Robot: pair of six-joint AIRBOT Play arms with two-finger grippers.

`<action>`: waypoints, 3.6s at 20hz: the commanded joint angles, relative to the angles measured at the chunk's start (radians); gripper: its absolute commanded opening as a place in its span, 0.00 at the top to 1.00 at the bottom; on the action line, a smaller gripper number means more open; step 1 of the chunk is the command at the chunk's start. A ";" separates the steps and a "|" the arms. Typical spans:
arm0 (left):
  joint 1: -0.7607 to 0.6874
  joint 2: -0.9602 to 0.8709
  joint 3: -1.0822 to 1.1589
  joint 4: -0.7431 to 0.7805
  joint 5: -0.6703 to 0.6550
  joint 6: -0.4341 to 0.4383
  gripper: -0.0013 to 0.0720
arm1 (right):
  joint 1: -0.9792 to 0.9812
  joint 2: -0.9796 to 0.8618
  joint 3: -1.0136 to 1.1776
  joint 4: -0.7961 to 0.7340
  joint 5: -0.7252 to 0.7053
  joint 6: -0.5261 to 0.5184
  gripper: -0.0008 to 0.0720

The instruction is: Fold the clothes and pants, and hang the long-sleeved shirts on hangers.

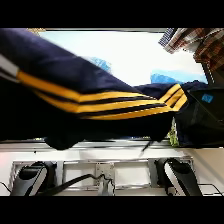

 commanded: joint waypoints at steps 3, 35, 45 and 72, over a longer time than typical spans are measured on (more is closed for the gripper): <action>-0.001 -0.218 -0.015 0.103 -0.095 -0.045 0.98 | 0.000 -0.097 -0.151 -0.179 0.007 0.128 0.94; -0.406 -0.064 -0.928 0.097 -0.143 -0.073 0.98 | -0.109 -0.988 -0.134 -0.336 -0.283 -0.349 0.94; -0.406 -0.017 -1.121 0.181 -0.247 -0.073 0.98 | -0.108 -0.861 -0.255 -0.405 -0.134 -0.377 0.94; 0.105 -0.011 -1.052 0.446 -0.292 -0.402 0.18 | 0.103 -0.627 -0.441 -0.437 -0.356 -0.416 0.38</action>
